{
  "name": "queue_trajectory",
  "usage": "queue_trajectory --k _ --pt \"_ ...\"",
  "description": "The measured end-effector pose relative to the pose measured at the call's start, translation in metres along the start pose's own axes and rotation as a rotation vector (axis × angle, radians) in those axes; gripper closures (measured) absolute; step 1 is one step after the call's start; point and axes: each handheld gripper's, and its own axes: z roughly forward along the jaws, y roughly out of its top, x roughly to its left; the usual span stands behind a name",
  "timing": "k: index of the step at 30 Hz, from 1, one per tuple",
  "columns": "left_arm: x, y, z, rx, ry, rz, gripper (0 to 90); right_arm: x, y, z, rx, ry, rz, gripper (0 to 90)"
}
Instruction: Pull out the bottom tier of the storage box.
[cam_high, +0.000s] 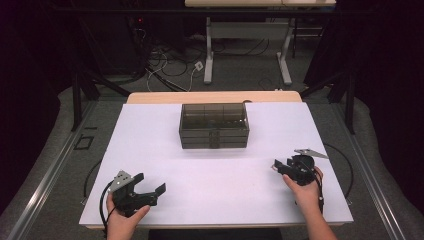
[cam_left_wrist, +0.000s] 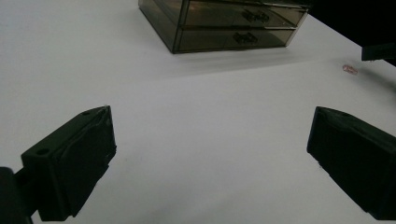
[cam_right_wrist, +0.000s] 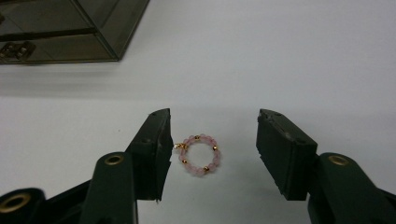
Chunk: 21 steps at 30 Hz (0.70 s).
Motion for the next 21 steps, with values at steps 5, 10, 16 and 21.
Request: queue_trajectory --k 5,10,16,21 --pt "0.000 0.000 0.000 0.001 0.000 0.001 1.2 0.002 0.002 -0.001 -0.024 0.023 -0.042 43.7" --pt "0.000 0.000 0.000 0.002 0.001 0.001 1.2 0.007 0.003 -0.003 -0.045 0.032 -0.094 43.2" --pt "-0.001 -0.001 0.000 0.002 -0.001 -0.002 1.2 0.017 0.006 -0.002 -0.033 0.071 -0.140 42.6" --pt "-0.001 -0.001 0.000 0.002 0.000 -0.004 1.2 0.025 0.011 -0.002 -0.009 0.082 -0.163 40.8"
